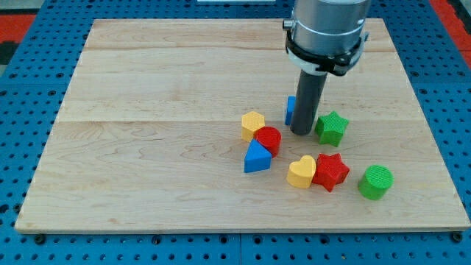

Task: Push the blue cube slightly left

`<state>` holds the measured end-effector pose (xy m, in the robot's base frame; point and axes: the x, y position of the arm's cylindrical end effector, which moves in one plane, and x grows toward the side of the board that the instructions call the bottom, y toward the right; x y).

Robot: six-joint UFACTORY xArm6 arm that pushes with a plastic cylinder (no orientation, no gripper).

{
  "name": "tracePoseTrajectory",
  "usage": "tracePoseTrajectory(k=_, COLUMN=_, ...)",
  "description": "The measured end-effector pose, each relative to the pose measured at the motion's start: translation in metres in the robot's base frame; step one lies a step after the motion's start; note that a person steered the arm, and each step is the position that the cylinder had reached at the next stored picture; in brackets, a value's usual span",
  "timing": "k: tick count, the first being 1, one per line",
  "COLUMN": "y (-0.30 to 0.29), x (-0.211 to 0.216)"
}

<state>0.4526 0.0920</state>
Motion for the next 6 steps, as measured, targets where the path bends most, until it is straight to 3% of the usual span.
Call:
tracePoseTrajectory(k=1, y=-0.001, x=-0.031)
tracePoseTrajectory(k=3, y=-0.014, x=-0.144)
tracePoseTrajectory(k=4, y=0.029, x=-0.167)
tracePoseTrajectory(k=5, y=-0.026, x=-0.182)
tracePoseTrajectory(k=6, y=-0.022, x=-0.181)
